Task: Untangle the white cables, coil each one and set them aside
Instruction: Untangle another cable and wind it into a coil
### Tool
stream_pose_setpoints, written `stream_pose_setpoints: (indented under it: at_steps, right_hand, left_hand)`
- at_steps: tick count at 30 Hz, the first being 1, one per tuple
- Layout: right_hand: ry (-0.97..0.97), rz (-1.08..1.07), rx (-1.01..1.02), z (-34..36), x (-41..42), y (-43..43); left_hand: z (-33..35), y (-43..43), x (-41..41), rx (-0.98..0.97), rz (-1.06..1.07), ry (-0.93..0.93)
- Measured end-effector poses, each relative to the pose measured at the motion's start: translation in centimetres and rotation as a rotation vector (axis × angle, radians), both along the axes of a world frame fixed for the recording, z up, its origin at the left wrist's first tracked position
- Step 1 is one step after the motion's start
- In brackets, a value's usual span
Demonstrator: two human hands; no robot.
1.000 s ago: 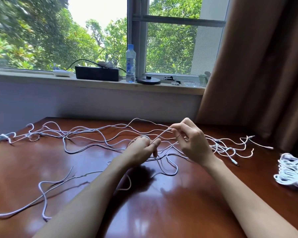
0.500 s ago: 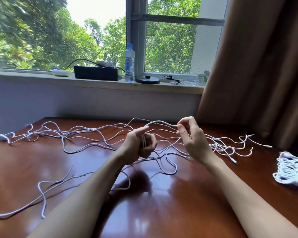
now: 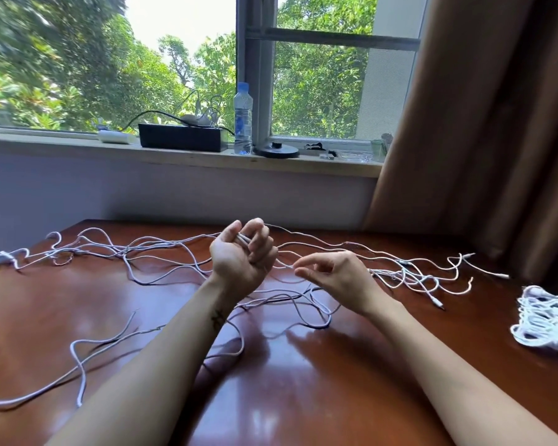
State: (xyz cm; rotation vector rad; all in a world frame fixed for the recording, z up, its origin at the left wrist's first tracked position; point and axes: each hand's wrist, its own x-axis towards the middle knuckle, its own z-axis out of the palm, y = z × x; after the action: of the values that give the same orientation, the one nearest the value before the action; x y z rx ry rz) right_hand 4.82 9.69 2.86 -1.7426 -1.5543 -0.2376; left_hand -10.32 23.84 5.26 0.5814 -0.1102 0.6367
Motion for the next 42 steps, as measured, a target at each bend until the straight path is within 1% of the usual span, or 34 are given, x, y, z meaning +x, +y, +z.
stream_pose_setpoints:
  at_steps: [3,5,6,10,13,15,18,20,22,25,28,30,33,36,39,42]
  right_hand:
    - [0.169,0.172,-0.091,-0.4,-1.2,-0.1]
    - [0.275,0.263,-0.122,-0.9,-1.8,0.1]
    - [0.295,0.278,-0.143,-1.0,-2.3,0.2]
    - [0.323,0.281,-0.238,-1.7,-3.0,0.6]
    - [0.216,0.263,-0.242,-1.7,-3.4,0.8]
    - [0.154,0.231,-0.202,-1.5,-3.6,0.8]
    - [0.167,0.190,-0.148,-1.1,-3.4,0.5]
    - [0.153,0.166,-0.125,-0.7,-2.7,0.1]
    - [0.093,0.127,-0.110,-0.5,-2.1,-0.2]
    - [-0.051,0.035,-0.076,-0.4,-1.5,-0.3]
    - [-0.256,-0.051,0.029,0.2,-1.3,-0.3]
    - [-0.334,-0.083,0.117,0.5,-1.0,-0.4]
    - [-0.348,-0.124,0.231,0.5,-0.6,-0.5]
    - [-0.366,-0.164,0.286,0.7,-0.4,-0.6]
    - [-0.370,-0.158,0.277,0.9,-0.3,-0.7]
    - [-0.363,-0.119,0.235,0.9,0.5,-0.5]
  left_hand:
    - [0.2,0.8,-0.2,-0.128,0.027,-0.053]
    - [0.1,1.4,-0.1,-0.164,0.037,-0.066]
    - [0.0,1.7,-0.1,-0.168,0.046,-0.060]
    - [-0.4,2.9,0.0,-0.135,0.154,0.023]
    - [-0.5,3.5,0.4,-0.074,0.282,0.174]
    - [-0.5,3.3,0.8,0.050,0.387,0.273]
    - [-0.8,2.9,1.3,0.295,0.532,0.365]
    - [-1.0,2.9,1.5,0.363,0.535,0.373]
    - [-1.2,2.9,1.6,0.418,0.538,0.397]
    - [-1.6,2.6,1.9,0.572,0.565,0.442]
    - [-2.0,2.1,1.7,0.822,0.616,0.506]
    - [-2.2,1.8,1.7,0.955,0.630,0.545]
    - [-2.1,1.3,1.8,0.921,0.562,0.576]
    - [-1.9,1.1,1.7,0.985,0.563,0.591]
    - [-1.9,0.8,1.7,1.030,0.564,0.592]
    - [-2.1,1.0,1.5,1.122,0.555,0.632]
